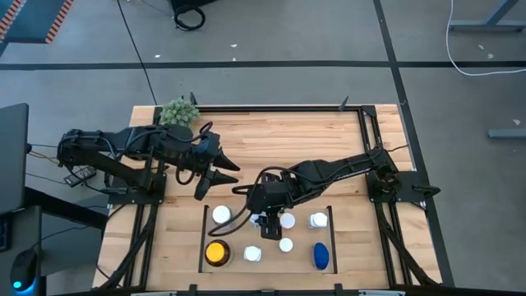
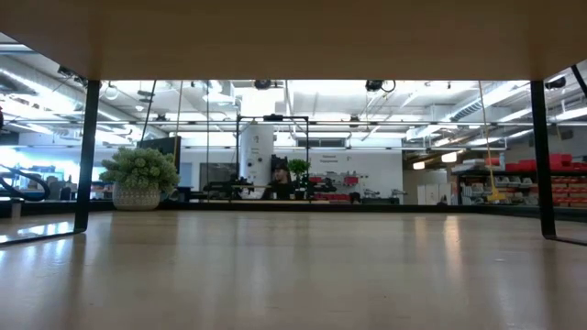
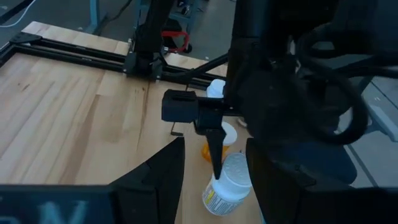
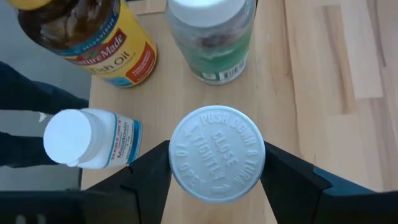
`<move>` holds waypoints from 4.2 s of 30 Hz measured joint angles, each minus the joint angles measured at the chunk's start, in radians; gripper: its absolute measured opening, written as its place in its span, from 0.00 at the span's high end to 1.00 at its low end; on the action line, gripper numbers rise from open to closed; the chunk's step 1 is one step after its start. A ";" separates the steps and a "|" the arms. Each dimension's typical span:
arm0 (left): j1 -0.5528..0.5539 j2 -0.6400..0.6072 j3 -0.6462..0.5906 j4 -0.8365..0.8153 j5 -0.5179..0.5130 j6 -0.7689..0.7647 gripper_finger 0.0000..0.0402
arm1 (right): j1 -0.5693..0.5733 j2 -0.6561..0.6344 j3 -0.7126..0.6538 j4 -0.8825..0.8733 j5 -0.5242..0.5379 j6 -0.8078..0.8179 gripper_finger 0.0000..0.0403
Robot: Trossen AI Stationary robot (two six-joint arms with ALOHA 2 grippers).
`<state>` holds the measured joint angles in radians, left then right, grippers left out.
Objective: Pick and place medicine bottles onto shelf by color
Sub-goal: Put the white pill bottle on the shelf, then return to Home Position
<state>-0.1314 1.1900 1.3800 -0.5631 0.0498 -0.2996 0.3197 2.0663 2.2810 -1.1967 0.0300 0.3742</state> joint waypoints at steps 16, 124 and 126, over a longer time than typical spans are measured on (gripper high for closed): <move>0.000 0.000 0.000 -0.020 0.000 0.000 0.57 | 0.024 0.007 0.000 0.048 0.053 -0.072 0.43; 0.122 -0.994 -0.809 0.128 -0.167 -0.350 0.99 | -0.342 -0.014 0.076 0.004 -0.107 -0.008 0.98; 0.122 -1.036 -0.870 0.178 -0.185 -0.382 0.99 | -0.375 -0.014 0.075 0.011 -0.157 -0.030 0.98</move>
<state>-0.0093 0.1541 0.5096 -0.3856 -0.1357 -0.6821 -0.0553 2.0525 2.3558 -1.1859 -0.1274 0.3445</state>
